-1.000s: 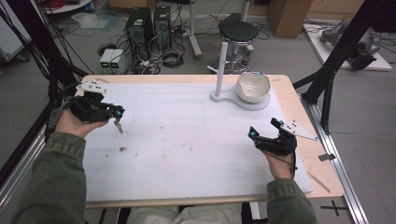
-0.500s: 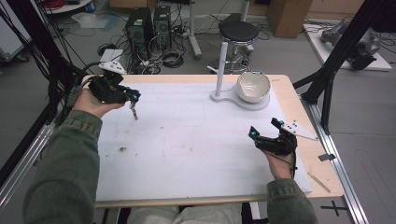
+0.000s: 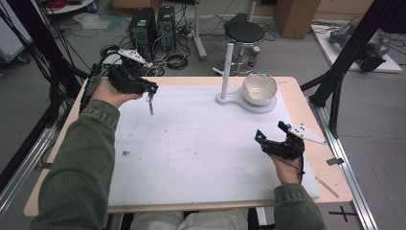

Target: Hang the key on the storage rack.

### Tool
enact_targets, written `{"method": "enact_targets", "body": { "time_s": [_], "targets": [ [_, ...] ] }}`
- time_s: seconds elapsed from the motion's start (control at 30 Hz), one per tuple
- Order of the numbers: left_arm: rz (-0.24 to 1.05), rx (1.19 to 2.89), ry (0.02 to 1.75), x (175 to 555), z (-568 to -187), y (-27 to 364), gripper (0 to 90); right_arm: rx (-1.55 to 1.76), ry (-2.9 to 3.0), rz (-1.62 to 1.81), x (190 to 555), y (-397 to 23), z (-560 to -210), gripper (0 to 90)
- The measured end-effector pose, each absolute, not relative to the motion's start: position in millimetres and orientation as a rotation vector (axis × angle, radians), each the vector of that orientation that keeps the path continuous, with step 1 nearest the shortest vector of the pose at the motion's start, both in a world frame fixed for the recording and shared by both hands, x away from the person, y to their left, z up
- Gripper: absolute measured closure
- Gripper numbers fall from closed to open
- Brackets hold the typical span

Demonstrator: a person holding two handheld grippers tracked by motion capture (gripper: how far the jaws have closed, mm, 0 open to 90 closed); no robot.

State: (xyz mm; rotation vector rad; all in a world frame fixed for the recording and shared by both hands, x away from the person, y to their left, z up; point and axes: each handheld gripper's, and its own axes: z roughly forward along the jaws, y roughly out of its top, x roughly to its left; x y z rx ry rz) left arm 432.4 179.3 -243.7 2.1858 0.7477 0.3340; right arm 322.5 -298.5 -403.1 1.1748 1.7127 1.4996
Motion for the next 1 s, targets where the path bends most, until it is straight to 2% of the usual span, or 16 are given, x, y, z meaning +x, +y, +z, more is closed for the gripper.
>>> {"method": "enact_targets", "body": {
  "time_s": [0.3,0.53,1.0],
  "targets": [
    [0.313,2.179,0.755,447.1,-239.4,163.7,80.7,1.177,1.72,1.509,321.8,-297.8,-403.7,0.5],
    [0.359,2.197,0.768,456.8,-232.3,153.5,80.8,1.186,1.715,1.514,321.7,-298.4,-404.0,0.5],
    [0.354,2.172,0.739,478.7,-228.3,127.8,80.8,1.196,1.701,1.518,322.6,-301.3,-404.1,0.5]
  ]
}}
